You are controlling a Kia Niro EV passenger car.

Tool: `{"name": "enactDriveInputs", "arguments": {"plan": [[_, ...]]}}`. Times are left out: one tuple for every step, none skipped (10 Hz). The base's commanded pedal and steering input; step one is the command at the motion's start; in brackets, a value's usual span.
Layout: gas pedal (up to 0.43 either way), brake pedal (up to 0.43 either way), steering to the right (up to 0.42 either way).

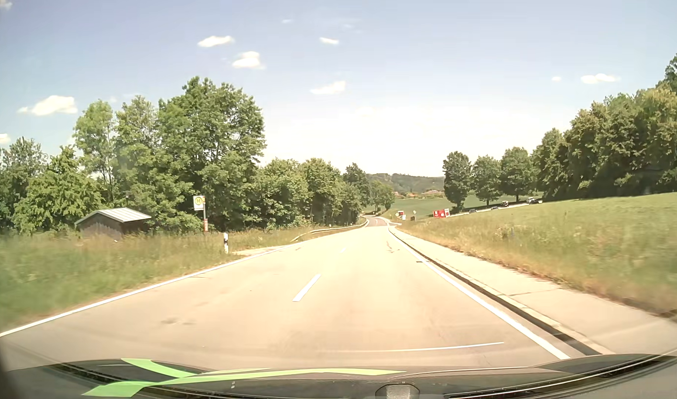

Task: Follow the waypoints while adhering to traffic rules and regulations

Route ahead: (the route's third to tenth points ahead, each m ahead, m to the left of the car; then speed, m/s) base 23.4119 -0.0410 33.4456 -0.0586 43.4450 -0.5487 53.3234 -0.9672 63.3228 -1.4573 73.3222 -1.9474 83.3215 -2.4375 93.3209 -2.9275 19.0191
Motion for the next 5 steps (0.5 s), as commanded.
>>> {"name": "enactDriveInputs", "arguments": {"plan": [[0.008,0.000,0.005],[0.000,0.000,0.005],[0.000,0.000,0.005],[0.000,0.000,0.004],[0.000,0.000,0.004]]}}
